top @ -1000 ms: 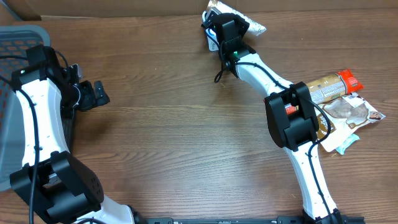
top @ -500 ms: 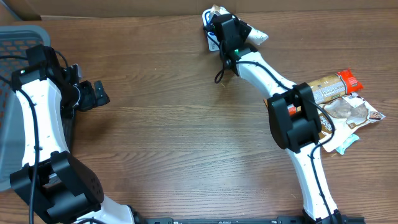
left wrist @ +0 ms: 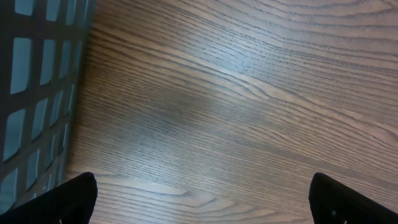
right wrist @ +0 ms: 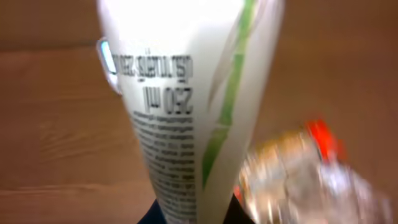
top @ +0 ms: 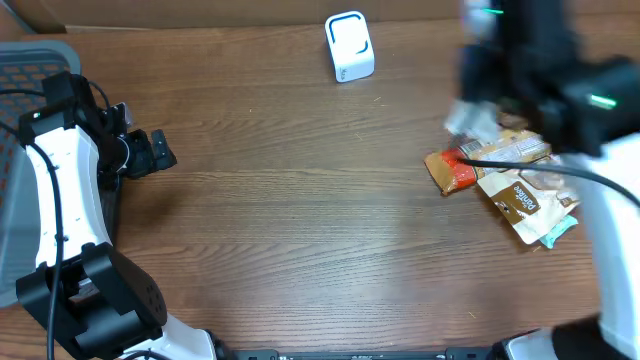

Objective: Scan the item barcode
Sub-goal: 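Carry the tube right and release it onto the item pile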

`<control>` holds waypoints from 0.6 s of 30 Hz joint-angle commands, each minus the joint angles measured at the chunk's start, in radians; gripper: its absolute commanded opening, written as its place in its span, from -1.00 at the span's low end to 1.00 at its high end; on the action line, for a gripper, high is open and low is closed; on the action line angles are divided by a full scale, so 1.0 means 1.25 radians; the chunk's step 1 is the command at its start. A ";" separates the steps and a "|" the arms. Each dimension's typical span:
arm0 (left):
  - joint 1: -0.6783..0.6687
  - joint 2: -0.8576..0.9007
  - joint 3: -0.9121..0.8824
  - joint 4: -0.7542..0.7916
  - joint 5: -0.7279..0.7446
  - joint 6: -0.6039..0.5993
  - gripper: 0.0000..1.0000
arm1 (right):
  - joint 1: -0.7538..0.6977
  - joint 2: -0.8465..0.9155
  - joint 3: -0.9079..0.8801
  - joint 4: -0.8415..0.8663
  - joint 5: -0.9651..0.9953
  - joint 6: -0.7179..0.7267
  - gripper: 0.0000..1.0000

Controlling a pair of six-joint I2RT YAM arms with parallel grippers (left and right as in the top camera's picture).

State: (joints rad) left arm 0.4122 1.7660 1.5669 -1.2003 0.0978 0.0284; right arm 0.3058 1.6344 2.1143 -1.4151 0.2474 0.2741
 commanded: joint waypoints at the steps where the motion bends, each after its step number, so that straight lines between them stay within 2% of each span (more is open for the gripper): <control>1: -0.001 0.005 0.010 0.001 0.003 -0.011 0.99 | -0.103 0.052 -0.024 -0.104 -0.020 0.366 -0.93; 5: -0.001 0.005 0.010 0.001 0.003 -0.011 0.99 | -0.174 0.062 -0.122 -0.122 0.018 0.496 -0.92; 15: -0.001 0.005 0.010 0.001 0.003 -0.011 0.99 | -0.270 0.063 -0.492 0.107 0.016 0.536 -0.93; 16: -0.001 0.005 0.010 0.001 0.003 -0.011 0.99 | -0.273 0.063 -0.518 0.124 0.016 0.535 -0.88; 17: -0.001 0.005 0.010 0.001 0.003 -0.011 0.99 | -0.275 0.062 -0.535 0.134 0.016 0.535 -0.59; 18: -0.001 0.005 0.010 0.001 0.003 -0.011 0.99 | -0.276 0.063 -0.549 0.143 0.016 0.534 -0.18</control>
State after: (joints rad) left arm 0.4122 1.7660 1.5669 -1.2003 0.0978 0.0284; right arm -0.0345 1.7439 1.4624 -1.2594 0.2478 0.9161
